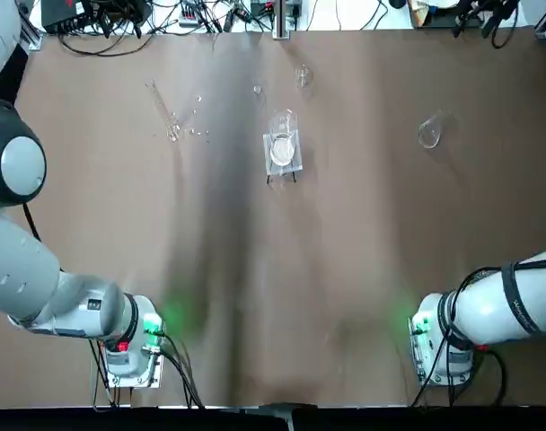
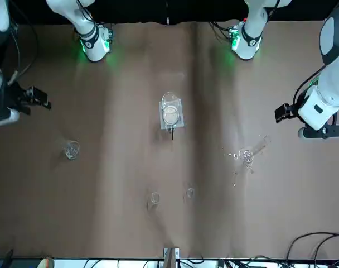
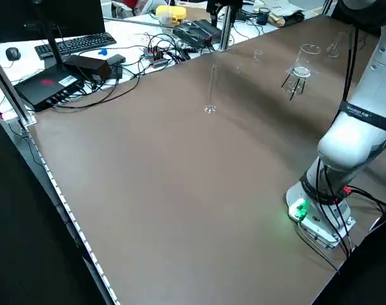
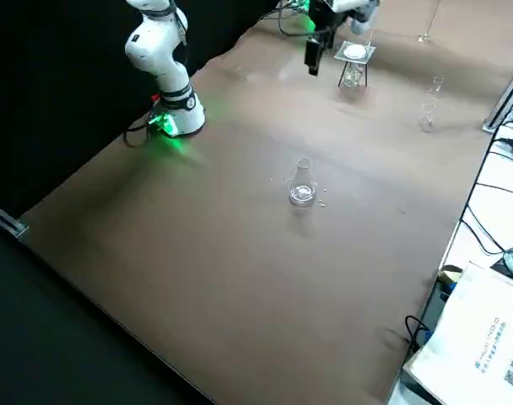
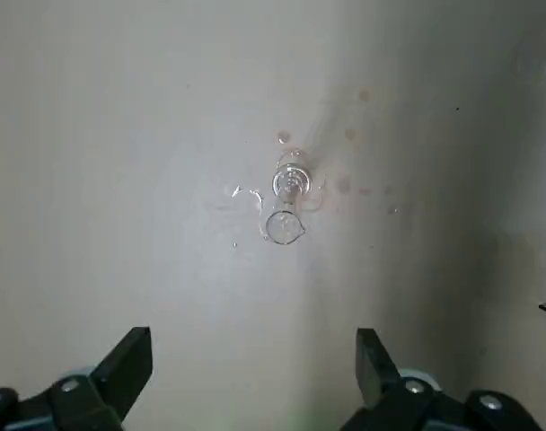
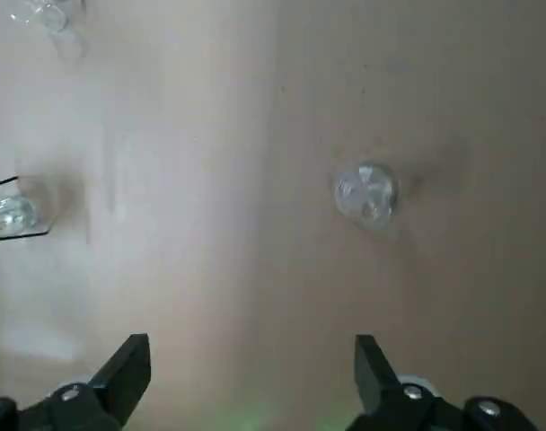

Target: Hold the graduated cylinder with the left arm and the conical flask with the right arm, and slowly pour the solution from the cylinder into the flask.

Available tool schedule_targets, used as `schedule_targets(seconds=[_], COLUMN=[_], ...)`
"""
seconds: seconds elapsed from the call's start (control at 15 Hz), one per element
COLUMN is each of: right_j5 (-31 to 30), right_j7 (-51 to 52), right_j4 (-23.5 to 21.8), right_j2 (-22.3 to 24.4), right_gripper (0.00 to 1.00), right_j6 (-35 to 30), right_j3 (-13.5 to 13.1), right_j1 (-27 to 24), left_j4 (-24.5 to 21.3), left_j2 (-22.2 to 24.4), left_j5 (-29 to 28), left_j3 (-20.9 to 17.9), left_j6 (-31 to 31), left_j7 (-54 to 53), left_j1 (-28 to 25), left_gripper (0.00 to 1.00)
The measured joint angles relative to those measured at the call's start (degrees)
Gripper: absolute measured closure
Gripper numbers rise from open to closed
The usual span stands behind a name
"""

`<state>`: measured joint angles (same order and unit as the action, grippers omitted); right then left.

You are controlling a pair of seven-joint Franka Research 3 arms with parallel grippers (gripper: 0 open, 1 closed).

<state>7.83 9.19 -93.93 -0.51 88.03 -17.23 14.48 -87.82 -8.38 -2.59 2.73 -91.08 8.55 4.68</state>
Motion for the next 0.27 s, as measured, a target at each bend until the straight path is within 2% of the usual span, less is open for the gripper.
schedule_targets(seconds=[0.27], right_j5=[-0.11], right_j7=[-1.14], right_j4=[0.59], right_j2=[2.78], right_gripper=[0.00], right_j6=[-2.45], right_j3=[-0.04], right_j1=[-0.01], left_j4=[0.04], left_j2=[0.00], left_j5=[0.00], left_j3=[0.01], left_j6=[-0.11], left_j7=[0.00], left_j1=[0.00], left_gripper=[0.00])
